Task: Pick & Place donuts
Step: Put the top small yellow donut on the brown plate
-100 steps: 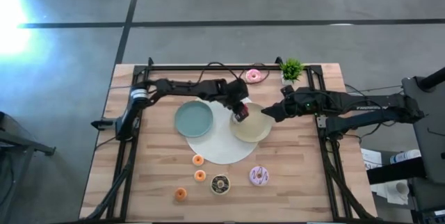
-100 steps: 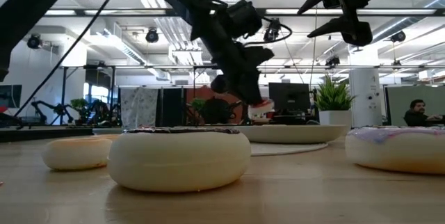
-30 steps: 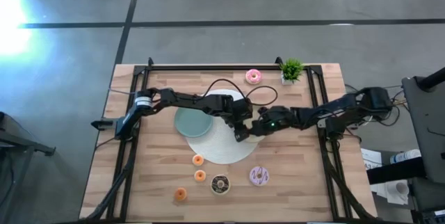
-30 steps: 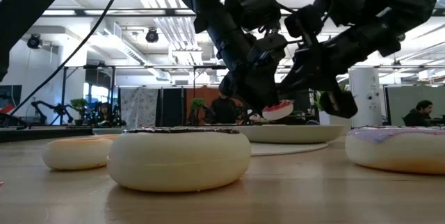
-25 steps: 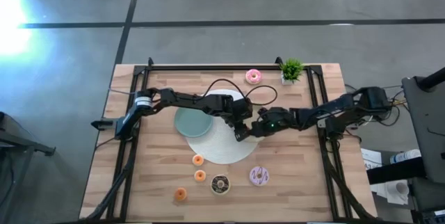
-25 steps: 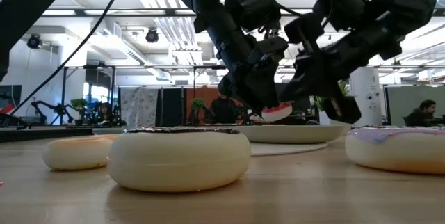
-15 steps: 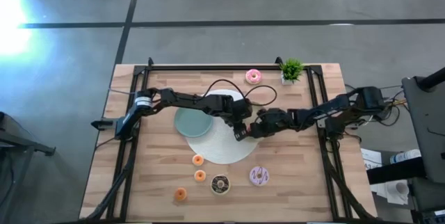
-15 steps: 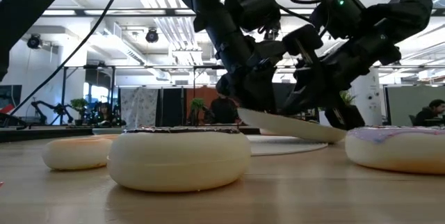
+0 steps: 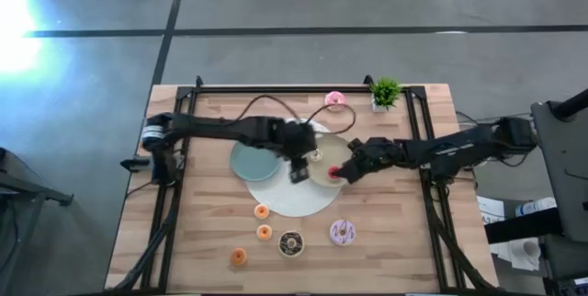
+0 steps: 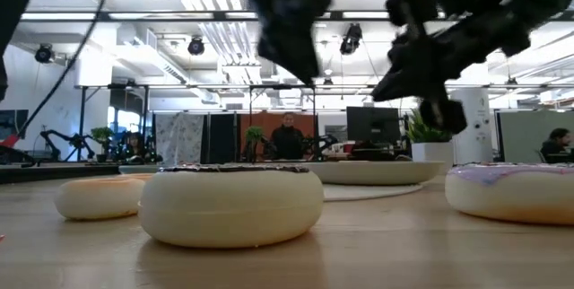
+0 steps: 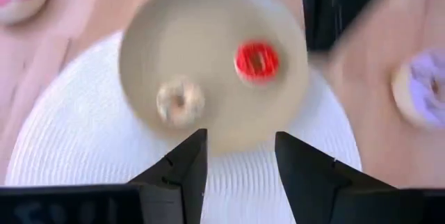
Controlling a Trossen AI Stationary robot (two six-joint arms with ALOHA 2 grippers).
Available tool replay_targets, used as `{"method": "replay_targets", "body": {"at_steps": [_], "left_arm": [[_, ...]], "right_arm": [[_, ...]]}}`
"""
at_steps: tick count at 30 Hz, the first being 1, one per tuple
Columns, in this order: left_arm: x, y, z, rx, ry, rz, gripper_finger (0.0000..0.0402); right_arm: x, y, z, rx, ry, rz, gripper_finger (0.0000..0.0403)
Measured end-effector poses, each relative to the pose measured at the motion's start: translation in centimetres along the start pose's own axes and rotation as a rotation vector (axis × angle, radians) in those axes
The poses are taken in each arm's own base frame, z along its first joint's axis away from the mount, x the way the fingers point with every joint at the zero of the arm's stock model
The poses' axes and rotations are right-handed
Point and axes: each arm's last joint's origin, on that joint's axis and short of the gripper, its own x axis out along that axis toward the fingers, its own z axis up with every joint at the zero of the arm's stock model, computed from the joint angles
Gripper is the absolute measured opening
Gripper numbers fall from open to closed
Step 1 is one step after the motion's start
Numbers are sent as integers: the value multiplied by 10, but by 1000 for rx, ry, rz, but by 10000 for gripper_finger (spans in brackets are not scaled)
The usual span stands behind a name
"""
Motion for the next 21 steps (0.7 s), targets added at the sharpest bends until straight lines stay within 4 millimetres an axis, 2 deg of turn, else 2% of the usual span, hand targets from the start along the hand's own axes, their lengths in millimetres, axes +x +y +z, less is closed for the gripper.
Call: {"method": "replay_targets", "body": {"at_steps": [2,6,8,12,17,21], "left_arm": [[-6,-9,-24,36,48,-29,142],[-14,-25,-91,54,120,-68,142],[-19,-29,-122,74,123,-96,142],[-21,-42,-167,110,104,-180,142],[-17,-63,-197,150,136,-214,142],[-15,-87,-203,260,99,-157,142]], "right_arm": [[-12,1,-6,-89,45,-47,13],[-31,9,-17,-200,133,-104,13],[-35,13,-18,-214,154,-106,13],[-38,20,-17,-254,171,-107,17],[-30,31,-13,-326,205,-140,60],[-20,40,-10,-378,259,-204,103]]}}
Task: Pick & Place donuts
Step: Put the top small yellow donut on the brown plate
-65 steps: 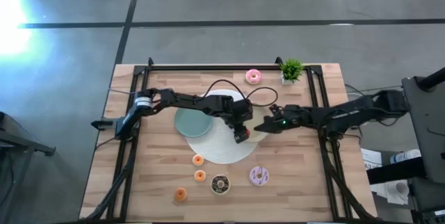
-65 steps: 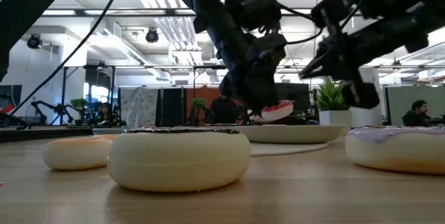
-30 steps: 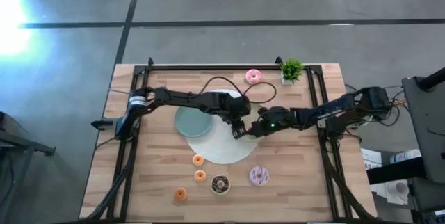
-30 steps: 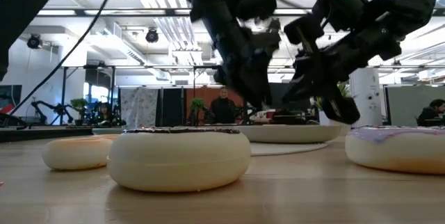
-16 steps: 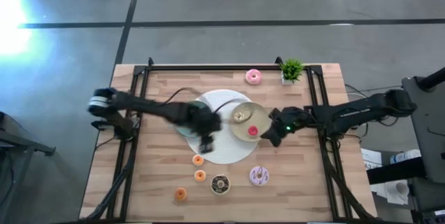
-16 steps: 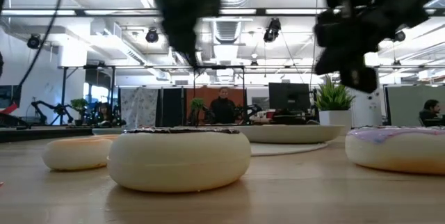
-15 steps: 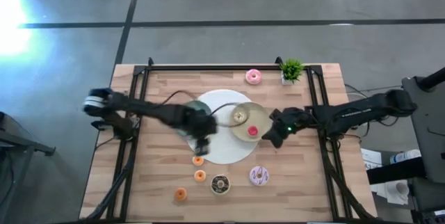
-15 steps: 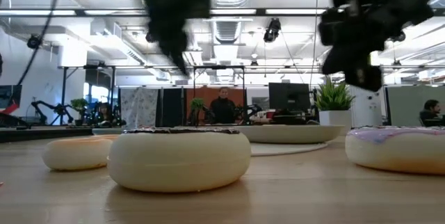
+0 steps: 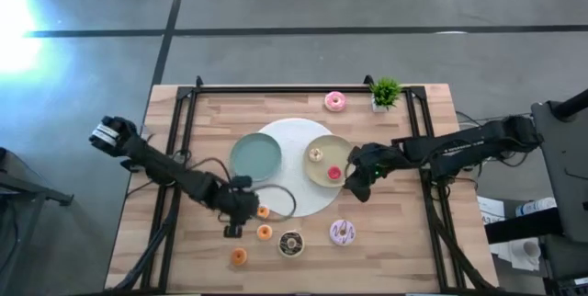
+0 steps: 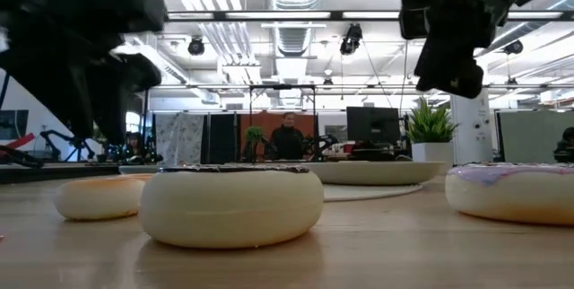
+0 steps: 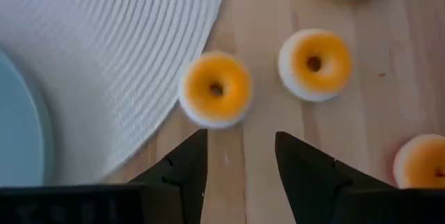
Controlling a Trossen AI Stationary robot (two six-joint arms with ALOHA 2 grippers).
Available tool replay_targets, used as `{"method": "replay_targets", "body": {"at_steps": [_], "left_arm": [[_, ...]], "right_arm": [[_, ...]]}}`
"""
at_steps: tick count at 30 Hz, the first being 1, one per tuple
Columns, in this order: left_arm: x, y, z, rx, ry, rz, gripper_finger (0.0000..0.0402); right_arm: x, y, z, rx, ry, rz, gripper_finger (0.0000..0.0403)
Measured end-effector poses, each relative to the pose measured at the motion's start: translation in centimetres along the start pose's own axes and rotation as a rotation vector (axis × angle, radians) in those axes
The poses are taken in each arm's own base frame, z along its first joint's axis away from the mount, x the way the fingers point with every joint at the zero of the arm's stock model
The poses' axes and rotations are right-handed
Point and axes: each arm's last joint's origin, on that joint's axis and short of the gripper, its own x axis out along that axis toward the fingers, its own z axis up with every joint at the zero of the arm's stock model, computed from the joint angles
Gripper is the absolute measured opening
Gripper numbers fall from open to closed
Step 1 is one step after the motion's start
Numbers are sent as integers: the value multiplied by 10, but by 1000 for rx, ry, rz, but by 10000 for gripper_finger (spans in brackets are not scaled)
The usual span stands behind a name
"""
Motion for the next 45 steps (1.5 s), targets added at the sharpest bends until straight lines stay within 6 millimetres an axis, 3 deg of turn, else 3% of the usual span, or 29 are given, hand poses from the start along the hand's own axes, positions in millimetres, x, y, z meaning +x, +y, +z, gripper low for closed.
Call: {"method": "replay_targets", "body": {"at_steps": [5,15,18,22,26,30,35,37,41,45], "left_arm": [[14,-21,6,177,-25,177,142],[52,-31,6,193,79,211,136],[57,-30,5,169,93,205,109],[55,-28,8,131,83,204,38],[41,-17,12,46,95,180,6],[0,1,28,-77,50,114,2],[-60,43,62,-292,-233,-339,1],[-76,63,68,-371,-352,-394,1],[-90,94,80,-422,-514,-470,0],[-86,104,97,-403,-574,-537,0]], "right_arm": [[7,7,9,-54,46,-59,137],[10,8,13,2,28,-80,148],[10,8,13,13,27,-80,148],[10,9,13,33,19,-73,146],[10,16,21,27,-53,-1,148],[6,29,33,-31,-178,134,148],[-1,52,40,-331,-315,274,148],[-5,61,43,-482,-354,255,146],[-16,72,52,-577,-369,212,144],[-20,82,62,-714,-375,181,156]]}}
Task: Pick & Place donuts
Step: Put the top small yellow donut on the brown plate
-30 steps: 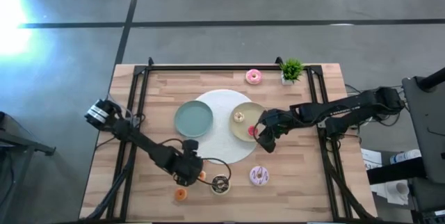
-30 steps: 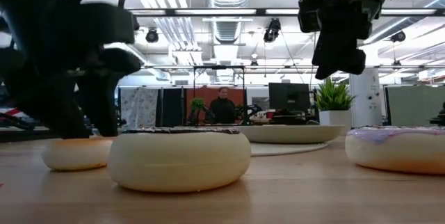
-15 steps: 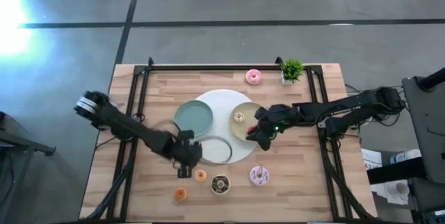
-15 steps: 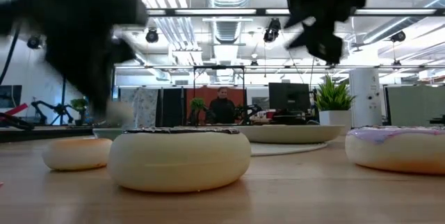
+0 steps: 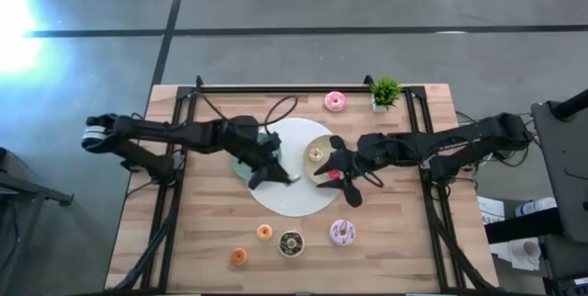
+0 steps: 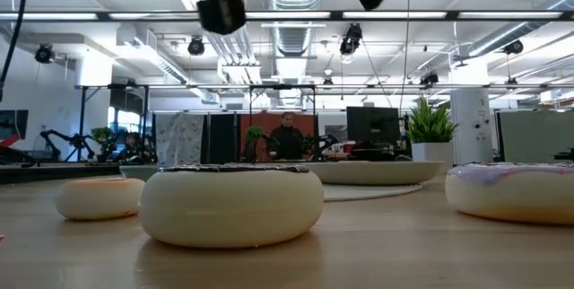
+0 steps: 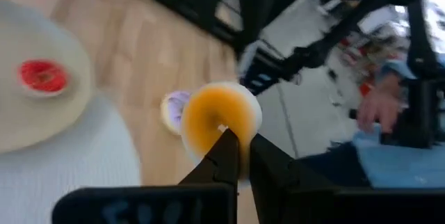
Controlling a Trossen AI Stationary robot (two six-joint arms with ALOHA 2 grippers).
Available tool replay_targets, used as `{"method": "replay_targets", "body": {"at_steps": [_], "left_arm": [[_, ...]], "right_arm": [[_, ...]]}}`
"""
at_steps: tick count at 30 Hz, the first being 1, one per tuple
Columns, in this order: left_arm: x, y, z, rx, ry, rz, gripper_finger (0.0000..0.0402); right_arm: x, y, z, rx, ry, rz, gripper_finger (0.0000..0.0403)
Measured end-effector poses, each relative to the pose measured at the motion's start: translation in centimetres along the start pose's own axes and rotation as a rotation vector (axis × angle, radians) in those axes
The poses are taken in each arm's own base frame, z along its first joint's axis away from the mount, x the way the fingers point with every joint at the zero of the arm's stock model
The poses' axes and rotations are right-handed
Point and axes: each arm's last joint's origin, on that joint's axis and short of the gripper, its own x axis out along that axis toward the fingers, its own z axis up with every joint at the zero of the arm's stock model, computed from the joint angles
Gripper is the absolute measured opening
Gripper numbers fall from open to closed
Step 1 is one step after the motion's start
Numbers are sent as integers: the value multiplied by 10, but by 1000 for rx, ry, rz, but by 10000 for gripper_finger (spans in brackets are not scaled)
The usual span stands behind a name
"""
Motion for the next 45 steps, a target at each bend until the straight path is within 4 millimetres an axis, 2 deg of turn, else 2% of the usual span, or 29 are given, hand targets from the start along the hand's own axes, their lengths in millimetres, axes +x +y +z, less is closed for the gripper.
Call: {"method": "replay_targets", "body": {"at_steps": [4,9,15,31,41,45], "left_arm": [[17,3,14,-4,37,-48,0],[35,3,30,27,84,-86,0],[49,11,35,40,139,-87,0],[42,39,41,55,106,5,0],[41,40,42,71,100,12,0],[41,39,43,72,89,8,0]], "right_arm": [[5,1,10,-146,101,-5,183],[13,-1,18,-163,287,-57,215],[16,0,29,-227,299,-57,228],[11,1,26,-220,342,-72,228],[11,1,26,-192,334,-89,228],[16,-1,25,-195,329,-106,216]]}}
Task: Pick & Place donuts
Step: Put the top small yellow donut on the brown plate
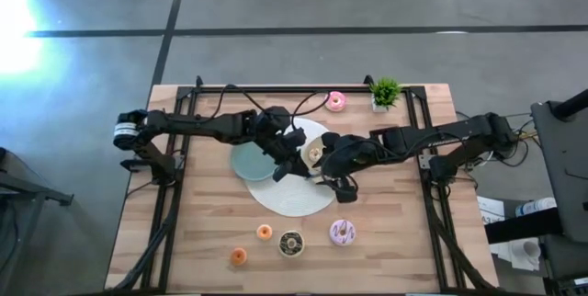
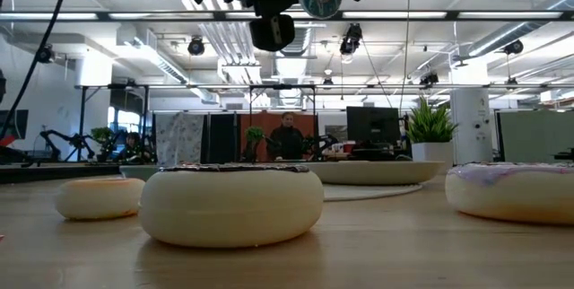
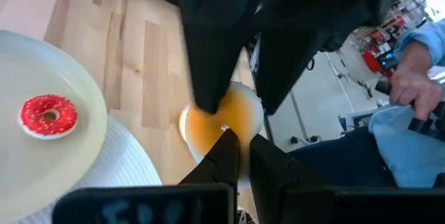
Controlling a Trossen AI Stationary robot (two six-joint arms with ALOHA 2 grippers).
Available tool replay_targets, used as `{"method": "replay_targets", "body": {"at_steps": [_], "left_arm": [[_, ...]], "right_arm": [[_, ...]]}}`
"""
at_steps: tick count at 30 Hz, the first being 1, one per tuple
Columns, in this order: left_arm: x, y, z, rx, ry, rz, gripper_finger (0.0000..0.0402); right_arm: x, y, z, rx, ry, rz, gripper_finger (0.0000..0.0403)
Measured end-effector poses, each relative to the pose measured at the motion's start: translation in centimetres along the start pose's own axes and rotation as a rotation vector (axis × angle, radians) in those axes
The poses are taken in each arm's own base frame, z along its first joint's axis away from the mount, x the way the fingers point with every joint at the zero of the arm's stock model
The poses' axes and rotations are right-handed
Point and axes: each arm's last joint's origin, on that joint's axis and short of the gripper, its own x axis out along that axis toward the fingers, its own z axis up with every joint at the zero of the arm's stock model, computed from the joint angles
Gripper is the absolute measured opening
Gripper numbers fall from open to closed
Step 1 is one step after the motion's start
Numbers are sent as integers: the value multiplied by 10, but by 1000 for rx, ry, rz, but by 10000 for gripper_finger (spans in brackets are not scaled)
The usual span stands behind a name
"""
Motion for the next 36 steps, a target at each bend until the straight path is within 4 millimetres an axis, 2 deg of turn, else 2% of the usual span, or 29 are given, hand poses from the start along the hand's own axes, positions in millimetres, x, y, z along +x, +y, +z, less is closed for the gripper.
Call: {"method": "replay_targets", "body": {"at_steps": [6,15,18,21,25,28,32,36], "left_arm": [[0,-1,1,-7,-13,-5,0],[2,2,-1,-52,-8,28,3],[2,4,-1,-88,-19,88,26],[2,5,-1,-100,-33,116,67],[0,6,-3,-113,-35,185,126],[-7,5,-7,-105,-10,275,156],[-11,-9,-15,-83,-10,436,166],[-9,-30,-22,-32,-35,524,164]], "right_arm": [[8,0,-2,12,23,2,169],[5,-2,-3,46,28,-20,56],[6,-3,-4,77,47,-24,26],[6,-5,-9,136,88,-26,15],[6,-16,-24,283,215,-58,17],[7,-33,-42,441,307,-95,17],[21,-64,-75,676,361,-70,17],[39,-94,-103,827,347,-123,17]]}}
